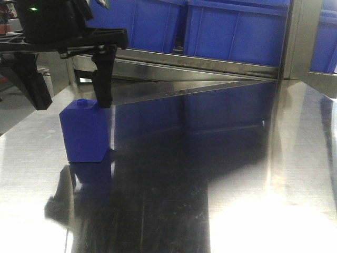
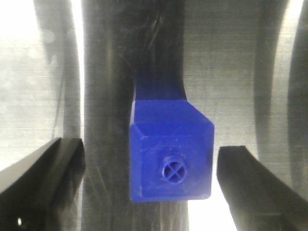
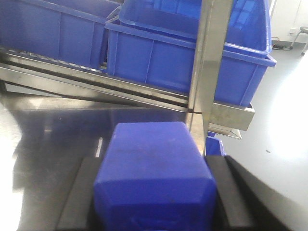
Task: Pick and sort blue part to right shelf
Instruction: 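Close the left gripper around the blue block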
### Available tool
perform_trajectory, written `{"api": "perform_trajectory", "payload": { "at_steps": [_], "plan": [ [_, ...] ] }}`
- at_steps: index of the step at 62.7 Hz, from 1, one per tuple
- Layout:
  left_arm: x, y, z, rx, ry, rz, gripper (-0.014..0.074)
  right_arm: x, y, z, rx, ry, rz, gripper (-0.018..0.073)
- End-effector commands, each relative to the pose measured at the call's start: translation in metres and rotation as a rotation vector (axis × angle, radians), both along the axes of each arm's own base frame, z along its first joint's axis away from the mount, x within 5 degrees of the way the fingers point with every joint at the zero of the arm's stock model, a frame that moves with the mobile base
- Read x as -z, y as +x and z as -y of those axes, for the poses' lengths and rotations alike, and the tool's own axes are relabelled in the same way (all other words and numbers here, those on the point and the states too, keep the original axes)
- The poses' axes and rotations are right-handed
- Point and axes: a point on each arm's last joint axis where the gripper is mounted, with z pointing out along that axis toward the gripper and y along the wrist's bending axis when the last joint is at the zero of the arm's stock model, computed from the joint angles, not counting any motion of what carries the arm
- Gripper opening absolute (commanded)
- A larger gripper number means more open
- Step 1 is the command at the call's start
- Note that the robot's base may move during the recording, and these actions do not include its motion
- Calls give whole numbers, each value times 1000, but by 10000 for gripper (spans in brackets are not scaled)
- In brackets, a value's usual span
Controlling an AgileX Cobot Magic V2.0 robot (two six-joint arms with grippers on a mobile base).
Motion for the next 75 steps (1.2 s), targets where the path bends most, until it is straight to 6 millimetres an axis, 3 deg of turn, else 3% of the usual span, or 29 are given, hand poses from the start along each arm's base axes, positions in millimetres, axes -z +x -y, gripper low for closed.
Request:
{"api": "perform_trajectory", "payload": {
  "at_steps": [1,13,36,75],
  "plan": [
    [-24,-4,3,-2,-58,69,602,-18,-1,1,10,2,117,372],
    [-22,-5,7,8,-59,64,590,-18,-1,1,10,2,117,372],
    [3,2,15,7,-36,-8,586,-18,-1,1,10,2,117,372],
    [4,3,16,7,-35,-8,585,-18,-1,1,10,2,117,372]
  ]
}}
